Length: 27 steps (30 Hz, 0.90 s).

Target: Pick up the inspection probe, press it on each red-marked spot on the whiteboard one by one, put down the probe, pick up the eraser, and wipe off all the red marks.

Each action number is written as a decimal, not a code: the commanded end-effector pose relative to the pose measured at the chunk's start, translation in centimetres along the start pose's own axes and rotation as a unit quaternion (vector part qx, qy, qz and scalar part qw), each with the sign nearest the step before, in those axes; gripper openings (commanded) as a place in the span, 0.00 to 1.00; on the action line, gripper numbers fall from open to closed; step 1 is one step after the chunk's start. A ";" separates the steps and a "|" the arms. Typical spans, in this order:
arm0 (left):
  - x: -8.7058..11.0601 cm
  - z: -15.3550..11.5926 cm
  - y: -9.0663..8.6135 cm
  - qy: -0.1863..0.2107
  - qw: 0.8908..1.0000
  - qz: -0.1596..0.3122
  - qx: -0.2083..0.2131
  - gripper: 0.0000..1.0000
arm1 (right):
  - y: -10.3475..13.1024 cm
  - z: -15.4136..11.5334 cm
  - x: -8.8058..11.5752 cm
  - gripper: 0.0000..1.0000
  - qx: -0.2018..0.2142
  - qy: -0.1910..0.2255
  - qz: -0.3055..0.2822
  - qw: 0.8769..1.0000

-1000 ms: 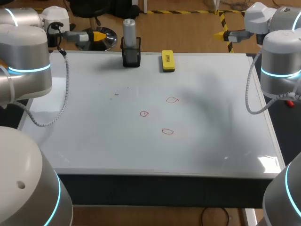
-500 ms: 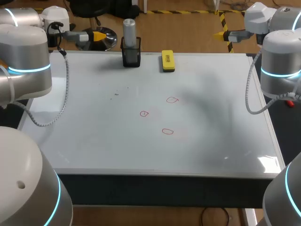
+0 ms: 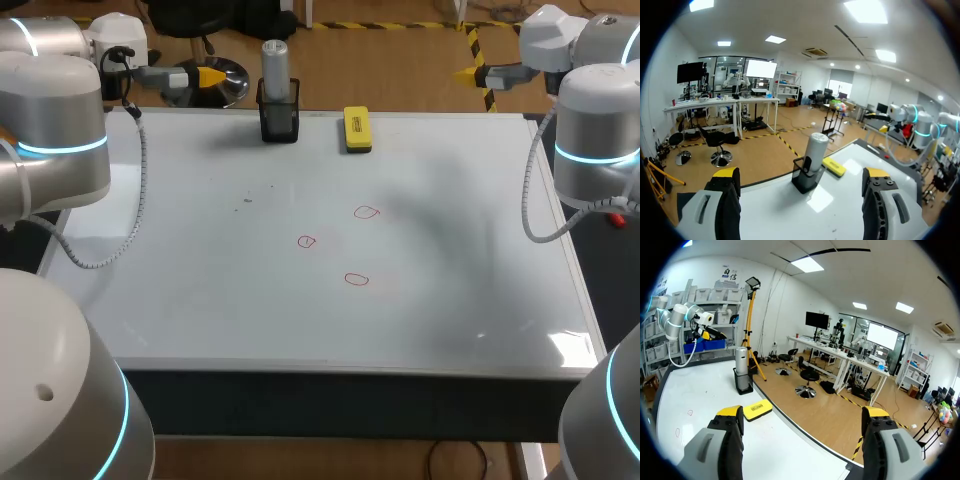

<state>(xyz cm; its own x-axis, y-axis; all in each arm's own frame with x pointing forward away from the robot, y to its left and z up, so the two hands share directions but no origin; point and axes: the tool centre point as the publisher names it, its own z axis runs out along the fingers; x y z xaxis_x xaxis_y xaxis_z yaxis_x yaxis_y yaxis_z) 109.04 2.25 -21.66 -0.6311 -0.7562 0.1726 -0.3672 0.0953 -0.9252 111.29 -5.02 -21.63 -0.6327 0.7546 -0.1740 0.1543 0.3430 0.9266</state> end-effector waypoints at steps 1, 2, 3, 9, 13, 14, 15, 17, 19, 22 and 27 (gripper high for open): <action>0.0 0.0 0.0 0.001 1.000 0.000 0.000 1.00 | 0.0 0.0 0.0 1.00 0.001 0.000 0.000 1.000; 0.0 0.0 0.0 0.001 1.000 0.000 0.000 1.00 | 0.0 0.0 0.0 1.00 0.001 0.000 0.000 1.000; 0.0 0.0 0.0 0.001 1.000 0.000 0.000 1.00 | 0.0 0.0 0.0 1.00 0.001 0.000 0.000 1.000; -0.5 1.4 -0.7 0.051 0.998 0.028 0.023 1.00 | 0.0 0.0 0.0 1.00 0.001 0.000 0.000 1.000; -1.2 3.0 -1.7 0.117 0.990 0.058 0.048 1.00 | 0.0 0.0 0.0 1.00 0.001 0.000 0.000 1.000; -1.3 3.4 -1.9 0.126 0.989 0.065 0.052 1.00 | 0.0 0.0 0.0 1.00 0.001 0.000 0.000 1.000; -1.5 3.9 -2.1 0.149 0.984 0.073 0.061 1.00 | 0.0 0.0 0.0 1.00 0.001 0.000 0.000 1.000; -1.7 4.8 -2.4 0.176 0.978 0.087 0.069 1.00 | 0.0 0.0 0.0 1.00 0.001 0.000 0.000 1.000; -1.7 5.9 -2.8 0.215 0.968 0.101 0.074 1.00 | 0.0 0.0 0.0 1.00 0.001 0.000 0.000 1.000; -1.9 7.5 -3.2 0.266 0.953 0.117 0.085 1.00 | 0.0 0.0 0.0 1.00 0.001 0.000 0.000 1.000; -2.0 9.7 -4.3 0.327 0.930 0.133 0.100 1.00 | 0.0 0.0 0.0 1.00 0.001 0.000 0.000 1.000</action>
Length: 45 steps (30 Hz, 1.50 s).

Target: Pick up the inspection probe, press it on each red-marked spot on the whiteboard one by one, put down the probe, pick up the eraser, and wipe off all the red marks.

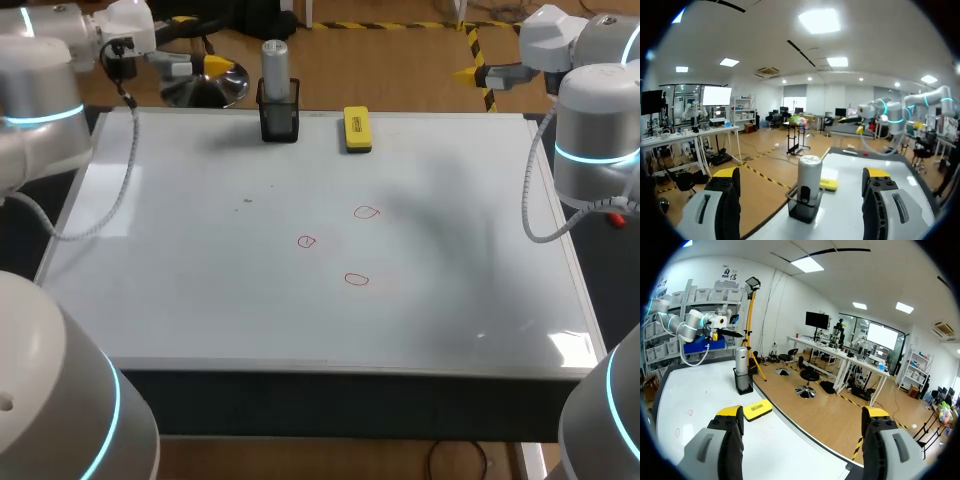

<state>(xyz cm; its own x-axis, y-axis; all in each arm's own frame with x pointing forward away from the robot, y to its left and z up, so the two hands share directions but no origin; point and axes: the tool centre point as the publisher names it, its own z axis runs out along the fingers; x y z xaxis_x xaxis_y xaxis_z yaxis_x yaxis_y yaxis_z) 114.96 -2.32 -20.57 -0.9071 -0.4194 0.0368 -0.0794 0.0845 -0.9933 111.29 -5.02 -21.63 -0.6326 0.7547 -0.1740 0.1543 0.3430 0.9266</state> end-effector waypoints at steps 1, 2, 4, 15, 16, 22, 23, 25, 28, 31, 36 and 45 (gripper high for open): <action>-3.1 2.4 0.4 0.142 0.989 0.013 0.024 1.00 | 0.0 0.0 0.0 1.00 0.001 0.000 0.000 1.000; -3.3 2.7 0.5 0.147 0.989 0.014 0.025 1.00 | 0.0 0.0 0.0 1.00 0.001 0.000 0.000 1.000; -3.5 3.4 0.7 0.160 0.987 0.018 0.023 1.00 | 0.0 0.0 0.0 1.00 0.001 0.000 0.000 1.000; -3.3 7.1 1.4 0.194 0.980 0.023 0.036 1.00 | 0.0 0.0 0.0 1.00 0.001 0.000 0.000 1.000; -3.2 7.3 1.5 0.195 0.980 0.022 0.037 1.00 | 0.0 0.0 0.0 1.00 0.001 0.000 0.000 1.000; -1.9 8.3 1.5 0.204 0.978 0.018 0.040 1.00 | 0.0 0.0 0.0 1.00 0.001 0.000 0.000 1.000; -1.7 8.3 1.6 0.205 0.978 0.016 0.040 1.00 | 0.0 0.0 0.0 1.00 0.001 0.000 0.000 1.000; -1.1 8.2 1.6 0.206 0.978 0.013 0.041 1.00 | 0.0 0.0 0.0 1.00 0.001 0.000 0.000 1.000; -0.1 7.9 1.7 0.210 0.977 0.008 0.035 1.00 | 0.0 0.0 0.0 1.00 0.001 0.000 0.000 1.000; 0.7 7.4 2.0 0.207 0.978 0.003 0.030 1.00 | 0.0 0.0 0.0 1.00 0.001 0.000 0.000 1.000; 1.3 7.2 2.5 0.200 0.979 0.001 0.022 1.00 | 0.0 0.0 0.0 1.00 0.001 0.000 0.000 1.000; 2.4 8.2 3.7 0.179 0.984 -0.007 0.018 1.00 | 0.0 0.0 0.0 1.00 0.001 0.000 0.000 1.000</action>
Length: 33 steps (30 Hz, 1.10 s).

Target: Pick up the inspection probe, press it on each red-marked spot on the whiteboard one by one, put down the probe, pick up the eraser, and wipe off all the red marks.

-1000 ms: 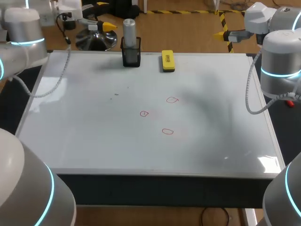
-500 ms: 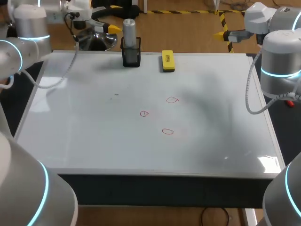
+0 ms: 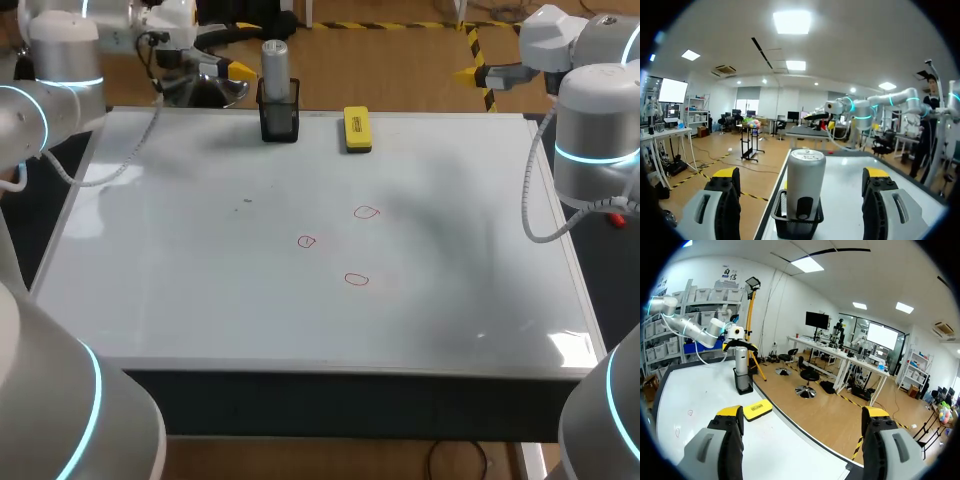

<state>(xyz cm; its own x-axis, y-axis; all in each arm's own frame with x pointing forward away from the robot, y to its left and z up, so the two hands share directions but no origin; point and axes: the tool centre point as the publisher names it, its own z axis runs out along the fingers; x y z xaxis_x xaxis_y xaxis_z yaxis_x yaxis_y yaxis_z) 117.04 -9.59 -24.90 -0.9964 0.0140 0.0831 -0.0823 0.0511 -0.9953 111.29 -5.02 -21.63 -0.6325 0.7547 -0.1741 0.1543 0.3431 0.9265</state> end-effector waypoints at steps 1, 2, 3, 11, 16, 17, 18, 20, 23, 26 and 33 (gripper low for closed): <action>1.2 1.1 0.3 -0.043 0.999 -0.001 0.004 1.00 | 0.0 0.0 0.0 1.00 0.001 0.000 0.000 1.000; 1.3 1.4 0.4 -0.040 0.999 -0.001 0.005 1.00 | 0.0 0.0 0.0 1.00 0.001 0.000 0.000 1.000; 1.3 1.6 0.4 -0.038 0.999 0.000 0.009 1.00 | 0.0 0.0 0.0 1.00 0.001 0.000 0.000 1.000; 1.2 2.4 0.9 -0.044 0.999 0.000 0.022 1.00 | 0.0 0.0 0.0 1.00 0.001 0.000 0.000 1.000; 0.8 2.7 1.7 -0.044 0.999 0.001 0.018 1.00 | 0.0 0.0 0.0 1.00 0.001 0.000 0.000 1.000; 0.7 2.8 1.8 -0.043 0.999 0.001 0.017 1.00 | 0.0 0.0 0.0 1.00 0.001 0.000 0.000 1.000; 0.5 2.8 2.0 -0.042 0.999 0.001 0.015 1.00 | 0.0 0.0 0.0 1.00 0.001 0.000 0.000 1.000; 0.3 2.9 2.3 -0.042 0.999 0.001 0.014 1.00 | 0.0 0.0 0.0 1.00 0.001 0.000 0.000 1.000; 0.1 3.0 2.4 -0.043 0.999 0.000 0.015 1.00 | 0.0 0.0 0.0 1.00 0.001 0.000 0.000 1.000; 0.0 3.1 2.4 -0.044 0.999 0.001 0.017 1.00 | 0.0 0.0 0.0 1.00 0.001 0.000 0.000 1.000; -0.1 3.3 2.6 -0.045 0.999 0.001 0.019 1.00 | 0.0 0.0 0.0 1.00 0.001 0.000 0.000 1.000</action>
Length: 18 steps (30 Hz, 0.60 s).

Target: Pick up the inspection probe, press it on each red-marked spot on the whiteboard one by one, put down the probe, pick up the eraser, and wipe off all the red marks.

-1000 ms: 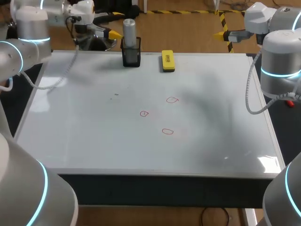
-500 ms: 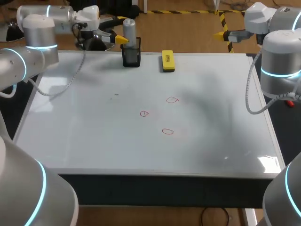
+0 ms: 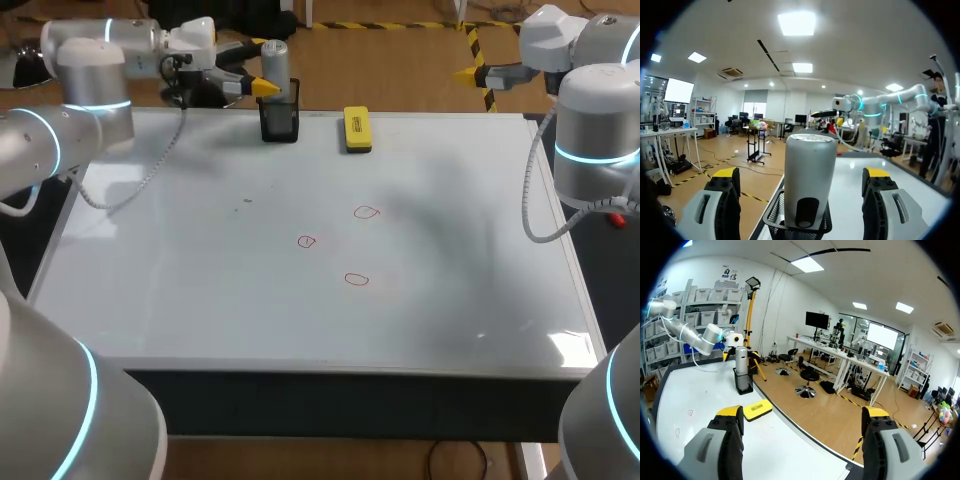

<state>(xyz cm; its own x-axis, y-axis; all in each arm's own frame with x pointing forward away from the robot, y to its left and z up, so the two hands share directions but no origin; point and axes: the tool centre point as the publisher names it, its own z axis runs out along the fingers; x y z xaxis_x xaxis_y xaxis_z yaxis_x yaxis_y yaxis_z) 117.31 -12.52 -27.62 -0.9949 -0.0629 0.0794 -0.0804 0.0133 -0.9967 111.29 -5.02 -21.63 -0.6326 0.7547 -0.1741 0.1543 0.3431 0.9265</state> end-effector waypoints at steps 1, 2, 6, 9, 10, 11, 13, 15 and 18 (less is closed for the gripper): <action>0.6 0.3 0.1 -0.006 1.000 0.000 0.000 1.00 | 0.0 0.0 0.0 1.00 0.001 0.000 0.000 1.000; 0.6 0.4 0.2 -0.005 1.000 -0.001 0.000 1.00 | 0.0 0.0 0.0 1.00 0.001 0.000 0.000 1.000; 0.8 0.6 0.4 -0.003 1.000 -0.004 0.001 1.00 | 0.0 0.0 0.0 1.00 0.001 0.000 0.000 1.000; 0.9 0.9 0.6 -0.002 1.000 -0.005 0.002 1.00 | 0.0 0.0 0.0 1.00 0.001 0.000 0.000 1.000; 1.0 1.1 0.7 0.000 1.000 -0.006 0.003 1.00 | 0.0 0.0 0.0 1.00 0.001 0.000 0.000 1.000; 1.0 1.2 0.7 0.000 1.000 -0.006 0.003 1.00 | 0.0 0.0 0.0 1.00 0.001 0.000 0.000 1.000; 1.1 1.3 0.7 0.001 1.000 -0.006 0.004 1.00 | 0.0 0.0 0.0 1.00 0.001 0.000 0.000 1.000; 1.1 1.3 0.7 0.000 1.000 -0.006 0.004 1.00 | 0.0 0.0 0.0 1.00 0.001 0.000 0.000 1.000; 1.0 1.4 0.8 0.000 1.000 -0.005 0.004 1.00 | 0.0 0.0 0.0 1.00 0.001 0.000 0.000 1.000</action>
<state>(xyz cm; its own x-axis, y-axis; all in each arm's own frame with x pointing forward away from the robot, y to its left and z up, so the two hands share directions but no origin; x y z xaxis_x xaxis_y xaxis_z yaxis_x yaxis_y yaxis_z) 116.47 -13.84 -28.28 -0.9941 -0.0575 0.0925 -0.0929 0.0058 -0.9957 111.29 -5.02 -21.63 -0.6326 0.7547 -0.1740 0.1543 0.3431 0.9265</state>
